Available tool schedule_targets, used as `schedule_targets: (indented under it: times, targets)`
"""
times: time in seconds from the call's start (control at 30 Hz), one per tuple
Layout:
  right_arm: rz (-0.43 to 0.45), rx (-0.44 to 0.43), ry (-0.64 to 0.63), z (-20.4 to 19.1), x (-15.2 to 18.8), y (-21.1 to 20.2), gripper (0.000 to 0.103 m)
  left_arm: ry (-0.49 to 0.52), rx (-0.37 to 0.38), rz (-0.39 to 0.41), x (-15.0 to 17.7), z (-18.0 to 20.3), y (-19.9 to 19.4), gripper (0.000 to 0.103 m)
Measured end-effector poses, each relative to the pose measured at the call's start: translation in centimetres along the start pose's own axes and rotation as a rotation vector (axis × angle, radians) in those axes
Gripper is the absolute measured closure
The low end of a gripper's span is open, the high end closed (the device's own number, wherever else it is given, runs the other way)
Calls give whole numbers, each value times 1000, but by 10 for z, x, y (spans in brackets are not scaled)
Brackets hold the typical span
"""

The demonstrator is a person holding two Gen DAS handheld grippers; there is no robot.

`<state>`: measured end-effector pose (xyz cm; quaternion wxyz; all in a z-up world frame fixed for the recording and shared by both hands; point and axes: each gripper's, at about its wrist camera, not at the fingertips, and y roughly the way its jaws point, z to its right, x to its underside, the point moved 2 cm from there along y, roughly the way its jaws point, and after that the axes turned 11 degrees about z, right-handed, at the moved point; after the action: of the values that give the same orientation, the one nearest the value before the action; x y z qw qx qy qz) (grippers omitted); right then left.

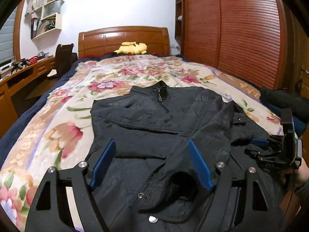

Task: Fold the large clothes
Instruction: 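Smooth the folded sleeve flat on the jacket with the right gripper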

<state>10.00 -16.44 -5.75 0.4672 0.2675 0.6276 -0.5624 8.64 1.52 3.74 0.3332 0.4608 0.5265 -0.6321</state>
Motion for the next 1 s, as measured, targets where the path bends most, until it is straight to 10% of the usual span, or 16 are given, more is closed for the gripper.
schedule_targets:
  times: [0.57, 1.0]
  targets:
    - [41, -1, 12, 8, 11, -20, 50, 73, 76, -232, 57, 48, -8, 39]
    - [33, -1, 16, 11, 12, -23, 50, 73, -15, -149, 29, 24, -38, 39]
